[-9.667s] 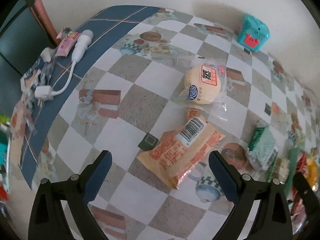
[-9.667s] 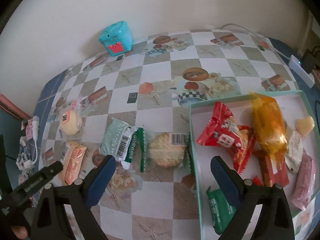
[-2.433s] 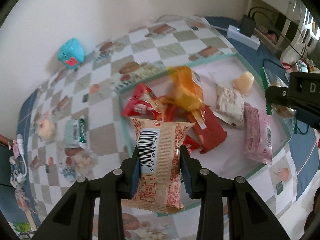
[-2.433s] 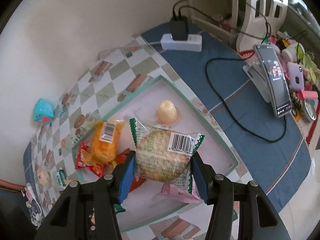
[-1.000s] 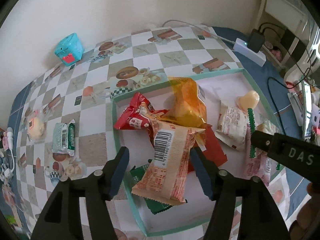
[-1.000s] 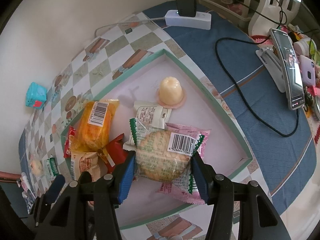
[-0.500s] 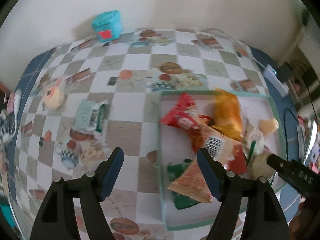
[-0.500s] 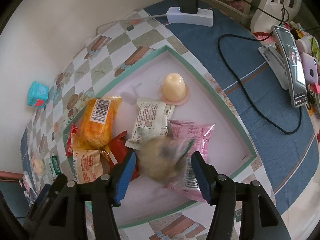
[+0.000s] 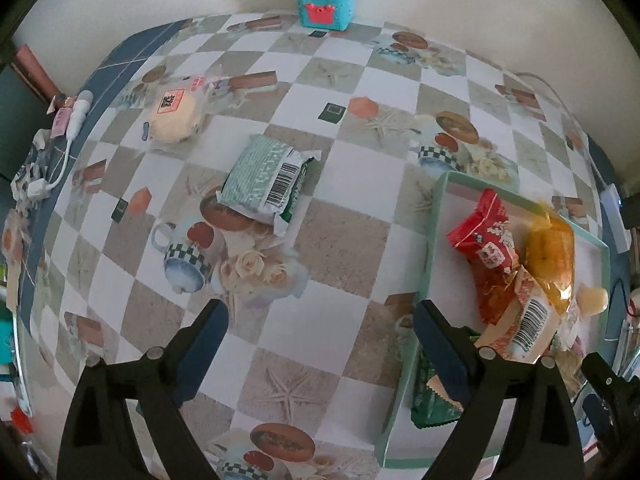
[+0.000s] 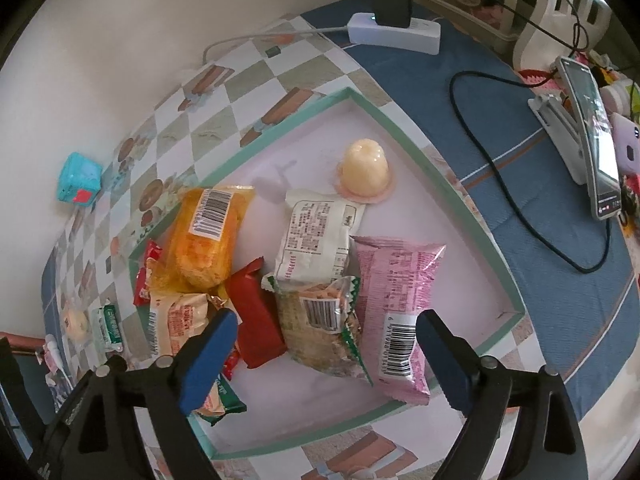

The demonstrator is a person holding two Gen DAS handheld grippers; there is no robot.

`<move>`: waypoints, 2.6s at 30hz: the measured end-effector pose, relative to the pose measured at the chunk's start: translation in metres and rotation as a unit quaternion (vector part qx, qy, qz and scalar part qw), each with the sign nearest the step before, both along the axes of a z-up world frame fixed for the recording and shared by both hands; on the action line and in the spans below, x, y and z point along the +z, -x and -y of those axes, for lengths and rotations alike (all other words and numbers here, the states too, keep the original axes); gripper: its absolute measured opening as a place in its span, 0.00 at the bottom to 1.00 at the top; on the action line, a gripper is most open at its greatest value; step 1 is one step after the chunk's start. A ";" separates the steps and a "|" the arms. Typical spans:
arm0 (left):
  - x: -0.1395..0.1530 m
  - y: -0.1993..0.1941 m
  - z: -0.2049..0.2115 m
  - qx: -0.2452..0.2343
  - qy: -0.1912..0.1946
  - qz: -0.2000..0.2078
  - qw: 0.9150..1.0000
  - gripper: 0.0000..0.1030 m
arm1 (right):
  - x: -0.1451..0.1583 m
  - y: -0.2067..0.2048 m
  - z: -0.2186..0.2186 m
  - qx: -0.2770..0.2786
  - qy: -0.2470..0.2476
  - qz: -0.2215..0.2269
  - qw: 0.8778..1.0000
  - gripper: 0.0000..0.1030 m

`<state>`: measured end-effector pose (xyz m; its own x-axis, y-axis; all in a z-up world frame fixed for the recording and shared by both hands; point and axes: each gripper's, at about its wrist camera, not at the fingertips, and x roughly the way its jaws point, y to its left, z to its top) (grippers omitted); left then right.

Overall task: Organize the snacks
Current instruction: 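Withdraw both grippers from the tray toward the remaining snacks, then grasp the round steamed bun packet with the left gripper while the right gripper grasps the green packet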

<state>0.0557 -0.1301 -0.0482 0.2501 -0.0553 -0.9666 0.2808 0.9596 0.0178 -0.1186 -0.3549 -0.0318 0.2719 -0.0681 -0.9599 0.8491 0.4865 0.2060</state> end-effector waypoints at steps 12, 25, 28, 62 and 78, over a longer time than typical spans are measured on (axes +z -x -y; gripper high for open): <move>0.003 -0.002 -0.001 0.000 -0.004 0.005 1.000 0.91 | 0.004 -0.014 -0.015 0.033 0.010 0.010 0.999 1.00; 0.011 -0.022 -0.037 0.035 -0.009 0.020 0.999 0.91 | 0.017 -0.041 -0.049 0.098 0.041 0.013 0.994 1.00; 0.011 -0.028 -0.050 0.045 -0.012 0.021 0.999 0.91 | 0.020 -0.046 -0.056 0.107 0.050 0.013 0.993 1.00; 0.018 -0.095 -0.178 0.158 -0.019 0.034 0.987 0.91 | 0.031 -0.122 -0.149 0.205 0.083 0.058 0.974 1.00; 0.006 -0.135 -0.218 0.191 -0.005 0.017 0.981 0.91 | 0.012 -0.174 -0.189 0.245 0.085 0.037 0.965 1.00</move>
